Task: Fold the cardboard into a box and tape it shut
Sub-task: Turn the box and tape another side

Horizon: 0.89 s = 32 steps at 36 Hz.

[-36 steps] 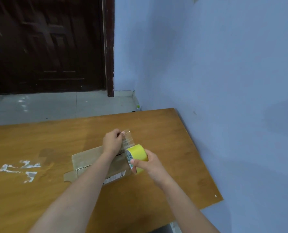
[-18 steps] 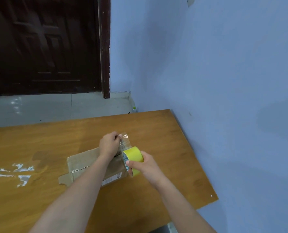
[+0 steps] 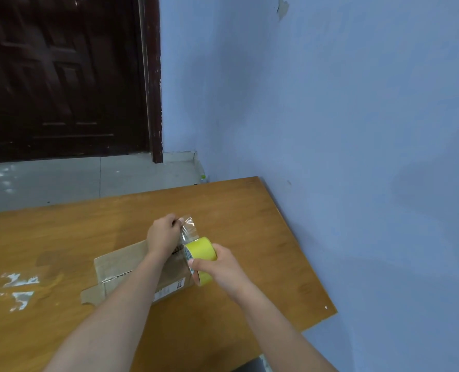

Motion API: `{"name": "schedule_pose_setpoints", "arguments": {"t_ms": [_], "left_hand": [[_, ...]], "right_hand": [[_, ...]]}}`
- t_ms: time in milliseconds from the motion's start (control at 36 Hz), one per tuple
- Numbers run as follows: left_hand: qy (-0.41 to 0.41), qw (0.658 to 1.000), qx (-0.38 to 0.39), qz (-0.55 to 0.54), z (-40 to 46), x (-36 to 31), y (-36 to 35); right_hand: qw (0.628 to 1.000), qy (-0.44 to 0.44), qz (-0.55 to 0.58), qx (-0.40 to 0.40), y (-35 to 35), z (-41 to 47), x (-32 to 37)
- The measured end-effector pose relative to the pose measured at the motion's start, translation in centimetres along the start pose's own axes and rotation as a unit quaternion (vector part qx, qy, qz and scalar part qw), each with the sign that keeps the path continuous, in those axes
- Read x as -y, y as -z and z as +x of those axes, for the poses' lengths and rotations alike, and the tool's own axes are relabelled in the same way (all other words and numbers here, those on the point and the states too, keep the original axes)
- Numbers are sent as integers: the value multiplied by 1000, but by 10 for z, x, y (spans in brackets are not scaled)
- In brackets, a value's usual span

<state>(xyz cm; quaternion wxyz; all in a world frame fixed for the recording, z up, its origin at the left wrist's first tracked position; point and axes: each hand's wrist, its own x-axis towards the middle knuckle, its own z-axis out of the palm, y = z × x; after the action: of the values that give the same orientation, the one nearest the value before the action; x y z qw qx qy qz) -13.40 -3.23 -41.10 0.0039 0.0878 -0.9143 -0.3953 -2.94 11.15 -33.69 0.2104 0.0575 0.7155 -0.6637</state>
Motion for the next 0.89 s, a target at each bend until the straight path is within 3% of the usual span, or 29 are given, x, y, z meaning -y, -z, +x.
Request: {"name": "schedule_pose_setpoints", "arguments": {"t_ms": [889], "left_hand": [[-24,1000,0,11,-2,1,0]], "right_hand": [[1000,-15,12,2,0,-22,-4]]}}
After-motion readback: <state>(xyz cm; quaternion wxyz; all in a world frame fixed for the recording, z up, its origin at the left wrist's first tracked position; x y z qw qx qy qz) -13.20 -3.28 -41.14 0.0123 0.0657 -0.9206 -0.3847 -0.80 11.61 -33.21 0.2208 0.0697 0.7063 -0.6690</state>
